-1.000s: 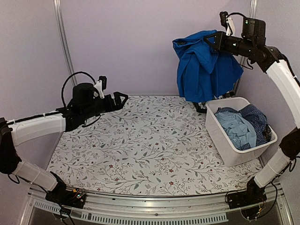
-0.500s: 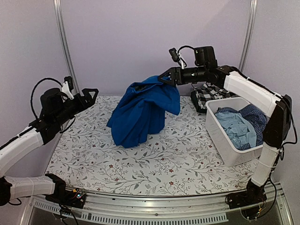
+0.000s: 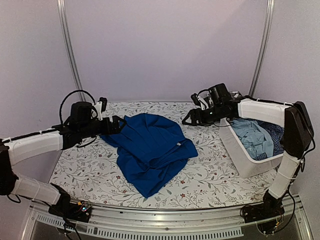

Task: Fold and stack the mixed laundry pile
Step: Move the bin to the corner of the board.

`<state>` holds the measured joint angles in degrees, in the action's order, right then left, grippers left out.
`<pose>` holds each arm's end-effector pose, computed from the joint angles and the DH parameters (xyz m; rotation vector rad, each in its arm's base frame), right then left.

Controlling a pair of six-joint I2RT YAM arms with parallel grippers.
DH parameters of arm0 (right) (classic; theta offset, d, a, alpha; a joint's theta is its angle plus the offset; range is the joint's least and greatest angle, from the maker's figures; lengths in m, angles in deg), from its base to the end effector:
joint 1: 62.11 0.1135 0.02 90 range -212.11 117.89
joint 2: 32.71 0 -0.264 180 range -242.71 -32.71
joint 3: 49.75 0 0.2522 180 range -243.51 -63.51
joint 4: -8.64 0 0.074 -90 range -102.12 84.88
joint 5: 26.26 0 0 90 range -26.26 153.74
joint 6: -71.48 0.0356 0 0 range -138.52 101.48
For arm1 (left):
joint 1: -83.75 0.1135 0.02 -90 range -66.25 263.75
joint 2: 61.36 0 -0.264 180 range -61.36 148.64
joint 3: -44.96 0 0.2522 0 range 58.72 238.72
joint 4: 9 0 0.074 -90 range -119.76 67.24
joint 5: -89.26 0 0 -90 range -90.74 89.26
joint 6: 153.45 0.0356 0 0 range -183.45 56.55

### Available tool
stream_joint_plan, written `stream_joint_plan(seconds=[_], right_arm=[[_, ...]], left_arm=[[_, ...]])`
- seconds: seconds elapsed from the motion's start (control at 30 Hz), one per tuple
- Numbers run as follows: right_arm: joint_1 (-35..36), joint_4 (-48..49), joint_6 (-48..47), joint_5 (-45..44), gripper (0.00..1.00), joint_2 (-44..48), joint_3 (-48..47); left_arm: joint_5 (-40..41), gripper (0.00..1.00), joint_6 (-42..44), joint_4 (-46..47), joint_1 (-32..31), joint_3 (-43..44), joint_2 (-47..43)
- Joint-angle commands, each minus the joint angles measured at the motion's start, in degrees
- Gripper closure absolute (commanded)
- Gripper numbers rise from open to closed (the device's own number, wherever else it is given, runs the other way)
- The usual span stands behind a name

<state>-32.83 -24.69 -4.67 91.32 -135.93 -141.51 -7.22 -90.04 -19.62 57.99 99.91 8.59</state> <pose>0.3430 0.2112 0.2460 -0.5701 2.3656 0.9230 0.2430 -0.1217 0.2489 0.0591 2.0838 -0.6843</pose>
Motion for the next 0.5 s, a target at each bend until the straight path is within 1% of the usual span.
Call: stream_joint_plan(seconds=[0.0,0.13,0.23,0.33,0.4,0.47], right_arm=[[1.7,4.1,4.4,-1.7,0.23,2.3,7.4],[0.4,6.3,5.4,-3.5,0.23,0.8,11.6],[-2.3,7.3,4.9,-2.9,0.23,0.2,14.3],[-4.6,7.3,3.5,-3.4,0.23,1.4,16.7],[-7.0,7.3,2.1,-3.3,0.23,2.5,18.1],[-10.8,7.0,0.9,-2.9,0.23,3.0,19.2]], left_arm=[[-0.6,0.0,4.5,-2.6,-5.4,4.3,6.0],[-0.3,0.0,6.6,-3.0,-10.6,8.0,13.9],[0.4,0.0,8.4,-6.5,-15.2,11.9,19.6],[3.4,0.0,11.3,-9.9,-19.7,15.6,24.4],[5.0,0.0,12.5,-12.2,-21.0,17.2,27.5],[6.2,0.0,13.3,-14.3,-21.7,18.5,30.3]])
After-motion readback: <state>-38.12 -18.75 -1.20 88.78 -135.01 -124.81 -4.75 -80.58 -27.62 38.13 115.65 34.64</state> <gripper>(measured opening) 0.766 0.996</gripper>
